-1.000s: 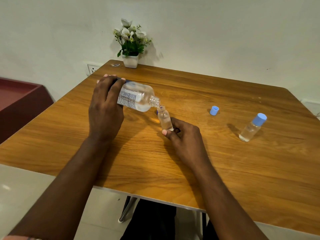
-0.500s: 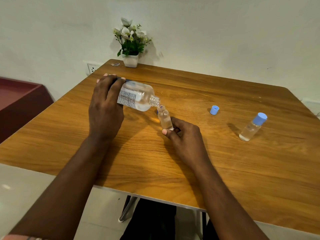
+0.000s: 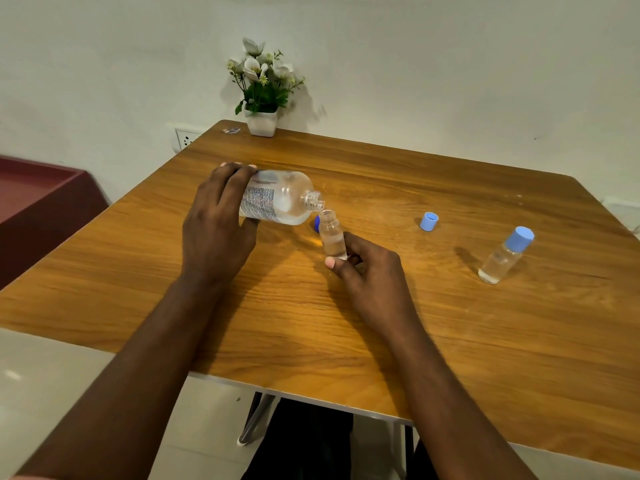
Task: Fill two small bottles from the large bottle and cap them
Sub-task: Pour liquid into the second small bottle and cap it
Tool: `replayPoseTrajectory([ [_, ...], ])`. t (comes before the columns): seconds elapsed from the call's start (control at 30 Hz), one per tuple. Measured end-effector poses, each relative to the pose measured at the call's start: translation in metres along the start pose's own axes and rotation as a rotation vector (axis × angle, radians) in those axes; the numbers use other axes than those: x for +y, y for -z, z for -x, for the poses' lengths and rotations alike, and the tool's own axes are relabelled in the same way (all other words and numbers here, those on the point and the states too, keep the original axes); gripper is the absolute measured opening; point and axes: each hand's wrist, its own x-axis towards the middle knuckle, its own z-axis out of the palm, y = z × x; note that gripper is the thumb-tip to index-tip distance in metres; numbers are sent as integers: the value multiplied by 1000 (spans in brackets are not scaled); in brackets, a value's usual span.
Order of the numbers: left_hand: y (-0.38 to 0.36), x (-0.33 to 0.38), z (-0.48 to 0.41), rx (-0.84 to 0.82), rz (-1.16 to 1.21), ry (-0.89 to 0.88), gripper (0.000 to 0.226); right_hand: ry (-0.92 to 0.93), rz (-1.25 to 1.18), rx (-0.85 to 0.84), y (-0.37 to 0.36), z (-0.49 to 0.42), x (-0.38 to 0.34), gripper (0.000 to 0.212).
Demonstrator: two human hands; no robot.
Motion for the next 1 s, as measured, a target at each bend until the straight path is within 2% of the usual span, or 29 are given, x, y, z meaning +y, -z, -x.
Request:
replayPoseTrajectory([
  [0.1, 0, 3, 2, -62, 31, 18, 65, -3, -42, 21, -1, -1, 1, 16],
  [0.23, -2, 7, 5, -102, 101, 44, 65, -32, -91, 53, -2, -2, 0, 25],
  [0.47, -9, 3, 5, -161, 209, 233, 76, -95, -110, 78, -3, -5, 2, 30],
  [0.63, -12, -1, 3, -173, 299, 377, 76, -138, -111, 114, -1, -6, 3, 31],
  [0.83, -13, -2, 4, -208, 330, 432, 82, -152, -48, 166, 3, -7, 8, 31],
  [0.93, -8, 6, 6, -120, 286, 458, 98, -153, -40, 197, 5, -7, 10, 31],
  [1.0, -1, 15, 9, 30, 266, 373, 84, -142, -34, 216, 6, -8, 11, 31],
])
